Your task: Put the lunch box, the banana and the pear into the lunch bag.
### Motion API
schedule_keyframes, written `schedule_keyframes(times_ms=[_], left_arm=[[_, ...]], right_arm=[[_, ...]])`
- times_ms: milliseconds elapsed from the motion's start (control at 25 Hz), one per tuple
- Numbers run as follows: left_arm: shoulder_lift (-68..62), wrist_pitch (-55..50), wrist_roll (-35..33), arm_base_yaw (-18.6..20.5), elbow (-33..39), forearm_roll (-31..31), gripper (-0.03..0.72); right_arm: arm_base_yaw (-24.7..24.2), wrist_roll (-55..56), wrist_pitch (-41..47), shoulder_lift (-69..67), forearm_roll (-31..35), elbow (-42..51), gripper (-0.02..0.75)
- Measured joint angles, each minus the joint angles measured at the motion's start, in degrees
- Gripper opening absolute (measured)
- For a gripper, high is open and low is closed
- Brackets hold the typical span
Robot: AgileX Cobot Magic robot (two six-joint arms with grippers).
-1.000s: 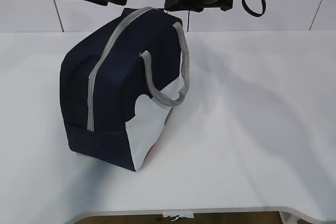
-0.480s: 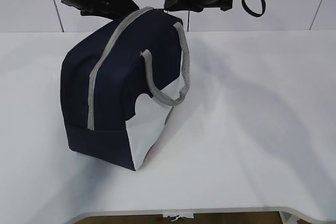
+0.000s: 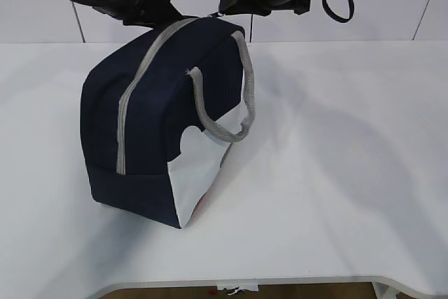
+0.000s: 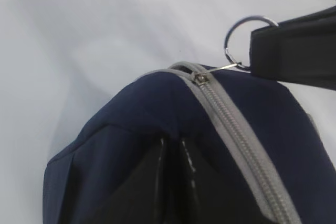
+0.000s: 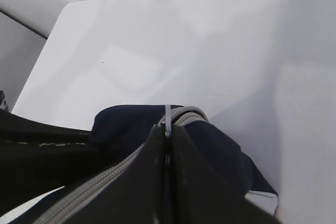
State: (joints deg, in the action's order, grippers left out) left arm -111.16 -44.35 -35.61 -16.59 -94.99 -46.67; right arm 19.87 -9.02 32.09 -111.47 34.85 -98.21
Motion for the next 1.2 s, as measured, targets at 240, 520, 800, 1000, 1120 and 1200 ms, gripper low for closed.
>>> schedule_keyframes(times_ms=[240, 520, 800, 1000, 1120, 1200], left_arm=[[-0.3, -3.2, -1.8, 0.0, -3.5, 1.7, 0.008], [-0.5, -12.9, -6.6, 0.3, -11.2, 4.2, 0.008], [-0.5, -15.0, -9.7, 0.3, -12.8, 6.0, 0.008], [-0.5, -17.0, -11.7, 0.3, -13.0, 6.7, 0.007], [-0.5, -17.6, -12.1, 0.3, -13.1, 7.3, 0.007], [-0.5, -17.9, -12.2, 0.3, -13.1, 7.3, 0.006]], right_arm=[[0.0, -0.7, 0.0, 0.0, 0.0, 0.0, -0.01], [0.0, -1.9, -1.6, 0.0, 0.0, 0.0, -0.01], [0.0, -3.3, -4.6, 0.0, 0.3, 0.0, -0.01], [0.0, -3.7, -8.5, 0.0, 0.3, 0.0, -0.01], [0.0, -4.0, -8.8, -0.5, 0.3, 0.0, -0.01], [0.0, -4.4, -9.2, -1.0, 0.3, 0.0, -0.01]])
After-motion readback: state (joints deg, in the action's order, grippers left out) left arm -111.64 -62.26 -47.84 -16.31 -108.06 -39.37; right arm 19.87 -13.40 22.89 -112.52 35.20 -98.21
